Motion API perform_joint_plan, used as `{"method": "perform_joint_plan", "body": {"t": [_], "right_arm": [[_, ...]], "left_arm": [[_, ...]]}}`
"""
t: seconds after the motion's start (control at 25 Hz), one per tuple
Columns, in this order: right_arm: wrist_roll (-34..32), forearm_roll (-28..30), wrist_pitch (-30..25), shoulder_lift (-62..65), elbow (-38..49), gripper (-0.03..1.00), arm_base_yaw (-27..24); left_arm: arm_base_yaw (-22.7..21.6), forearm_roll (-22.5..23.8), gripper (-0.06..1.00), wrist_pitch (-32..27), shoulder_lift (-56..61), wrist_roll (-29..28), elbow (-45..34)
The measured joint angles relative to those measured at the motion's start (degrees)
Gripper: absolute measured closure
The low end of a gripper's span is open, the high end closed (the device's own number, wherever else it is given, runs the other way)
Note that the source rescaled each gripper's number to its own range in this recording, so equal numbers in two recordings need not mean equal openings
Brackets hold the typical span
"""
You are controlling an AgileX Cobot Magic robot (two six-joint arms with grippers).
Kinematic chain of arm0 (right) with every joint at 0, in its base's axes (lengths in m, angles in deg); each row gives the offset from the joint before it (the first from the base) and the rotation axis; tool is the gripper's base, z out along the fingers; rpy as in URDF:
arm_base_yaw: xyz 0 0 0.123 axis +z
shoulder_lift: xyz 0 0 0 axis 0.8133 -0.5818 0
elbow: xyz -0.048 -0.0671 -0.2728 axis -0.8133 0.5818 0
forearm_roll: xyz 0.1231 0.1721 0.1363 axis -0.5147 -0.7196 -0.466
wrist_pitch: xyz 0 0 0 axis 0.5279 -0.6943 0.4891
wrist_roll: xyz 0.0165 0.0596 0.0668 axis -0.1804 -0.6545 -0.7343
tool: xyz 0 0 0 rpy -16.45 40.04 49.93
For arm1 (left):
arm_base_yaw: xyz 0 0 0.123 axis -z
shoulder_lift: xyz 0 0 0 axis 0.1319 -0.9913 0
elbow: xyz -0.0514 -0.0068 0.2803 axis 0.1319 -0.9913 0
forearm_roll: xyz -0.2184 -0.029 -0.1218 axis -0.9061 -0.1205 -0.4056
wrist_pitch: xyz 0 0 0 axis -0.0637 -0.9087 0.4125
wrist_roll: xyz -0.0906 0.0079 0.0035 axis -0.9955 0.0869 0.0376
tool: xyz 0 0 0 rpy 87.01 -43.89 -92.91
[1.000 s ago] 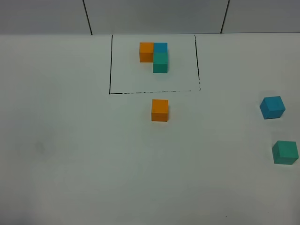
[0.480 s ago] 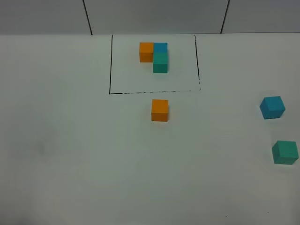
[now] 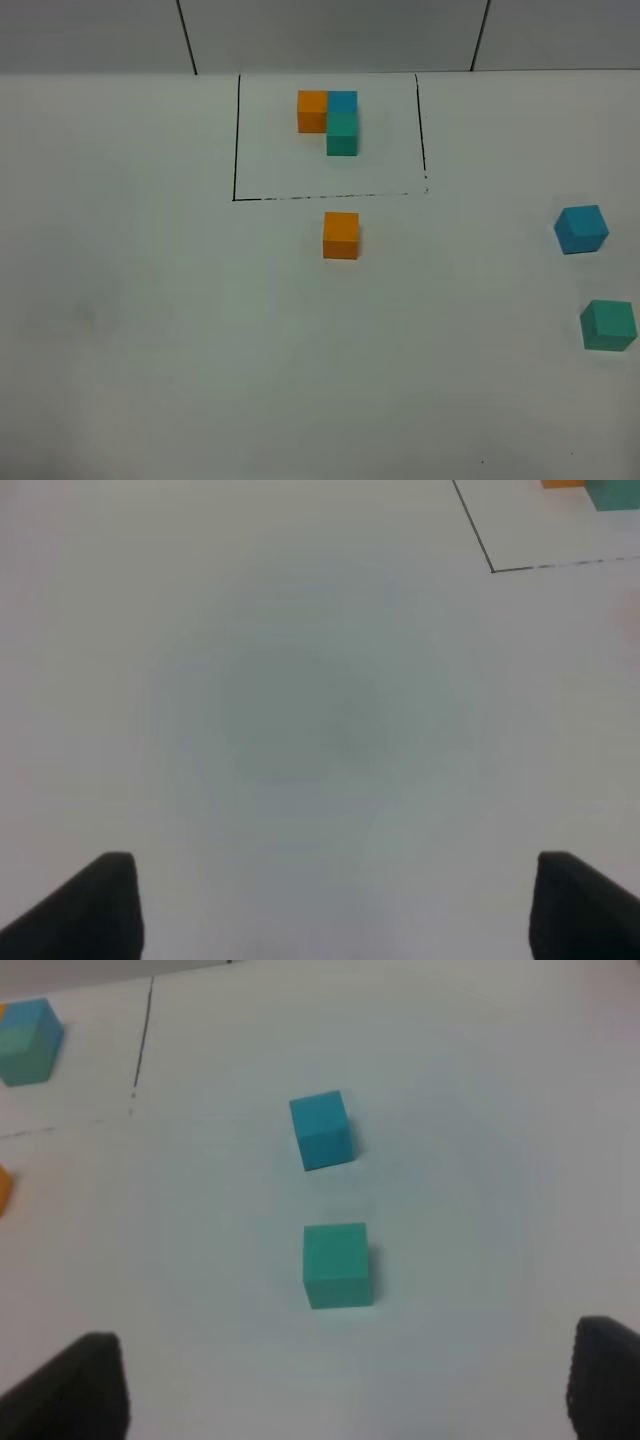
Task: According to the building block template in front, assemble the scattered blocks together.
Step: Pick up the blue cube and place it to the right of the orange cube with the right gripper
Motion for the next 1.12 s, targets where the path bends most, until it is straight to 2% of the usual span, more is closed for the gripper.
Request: {"method": "perform_joint_plan", "body": {"t": [0.32,0.48,0.64,0.88,1.12], "right_arm": [[-0.07,0.00,0.00,-0.36,0.00,0.19,0.00],[-0.12,0.00,0.26,-6.44,-1.42,0.19,0.00],[-0.12,1.05,2.41,-18.88,-5.57,0.19,0.00],[0.96,3.54,4.39,-45.46,-15.93,0.19,0.00],[5.05,1.55,7.28,-69.60,-25.96,0.19,0.00]], "left_arm": [[0.00,0.00,0.26,0.00,0.00,0.00,0.00],[0.00,0.00,0.26,0.00,0.00,0.00,0.00],[0.00,0.00,0.26,0.00,0.00,0.00,0.00],[0.00,0.00,0.26,0.00,0.00,0.00,0.00],[0.00,0.00,0.26,0.00,0.00,0.00,0.00]]}}
